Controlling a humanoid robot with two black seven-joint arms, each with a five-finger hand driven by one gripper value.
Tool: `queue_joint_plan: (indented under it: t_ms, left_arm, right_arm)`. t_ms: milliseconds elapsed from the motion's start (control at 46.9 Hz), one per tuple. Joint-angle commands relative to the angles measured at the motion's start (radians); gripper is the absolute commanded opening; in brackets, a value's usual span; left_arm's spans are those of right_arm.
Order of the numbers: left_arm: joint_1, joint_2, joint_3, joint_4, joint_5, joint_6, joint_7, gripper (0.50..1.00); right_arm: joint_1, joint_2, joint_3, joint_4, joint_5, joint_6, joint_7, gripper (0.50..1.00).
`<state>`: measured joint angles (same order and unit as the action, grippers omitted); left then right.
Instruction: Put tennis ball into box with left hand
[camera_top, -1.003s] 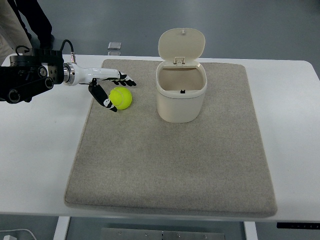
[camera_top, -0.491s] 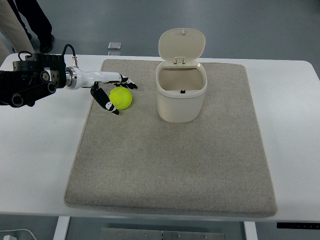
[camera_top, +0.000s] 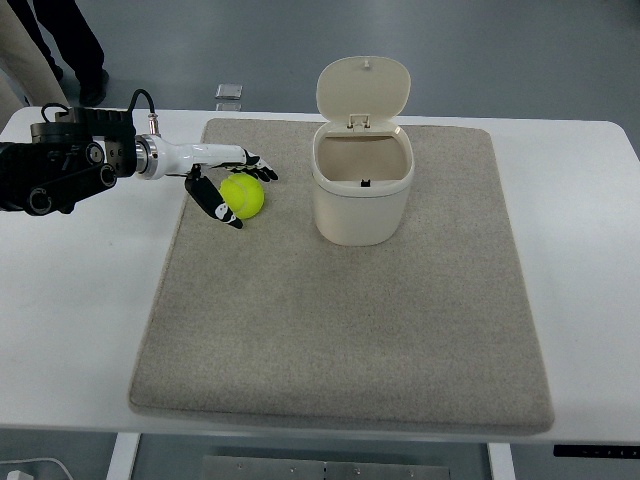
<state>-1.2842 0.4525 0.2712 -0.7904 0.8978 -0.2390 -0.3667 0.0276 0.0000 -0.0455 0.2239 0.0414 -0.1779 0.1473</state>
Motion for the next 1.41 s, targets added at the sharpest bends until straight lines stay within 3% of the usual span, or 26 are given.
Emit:
queue_joint_plan:
  t_ms: [0,171,277,320,363,427,619,939,1195,1387]
  left_arm:
    - [0.002,0.000,0.000,-0.001,0.001,0.001,0.000,0.896]
    - [0.003,0.000,0.002,0.000,0.003,0.001,0.000,0.894]
    - [0.002,0.000,0.002,0.000,0.003,0.001,0.000,0.844]
    - [0.002,0.000,0.002,0.000,0.003,0.001,0.000,0.780]
    - [0.002,0.000,0.002,-0.001,0.004,0.001,0.000,0.763]
    - [0.002,0.000,0.002,0.000,0.006,0.001,0.000,0.673]
    - [0.000,0.002,0.003,0.000,0.009,0.000,0.000,0.500]
    - [-0.009,0.000,-0.015,0.017,-0.016,0.004,0.000,0.500]
    - [0.003,-0.041,-0.384,0.241,-0.253,-0.009,0.002,0.500]
    - [0.002,-0.086,-0.566,0.364,-0.557,-0.086,0.000,0.500]
  right_arm:
    - [0.000,0.000,0.001,0.000,0.000,0.000,0.000,0.938]
    - [0.000,0.000,-0.001,0.000,0.000,0.000,0.000,0.938]
    - [0.000,0.000,-0.001,0.000,0.000,0.000,0.000,0.938]
    - [0.000,0.000,-0.001,0.000,0.000,0.000,0.000,0.938]
    - [0.000,0.000,0.001,0.000,0.000,0.000,0.000,0.938]
    - [0.000,0.000,0.001,0.000,0.000,0.000,0.000,0.938]
    - [0.000,0.000,-0.001,0.000,0.000,0.000,0.000,0.938]
    - [0.000,0.000,-0.001,0.000,0.000,0.000,0.000,0.938]
    - [0.000,0.000,-0.001,0.000,0.000,0.000,0.000,0.938]
    - [0.000,0.000,-0.001,0.000,0.000,0.000,0.000,0.938]
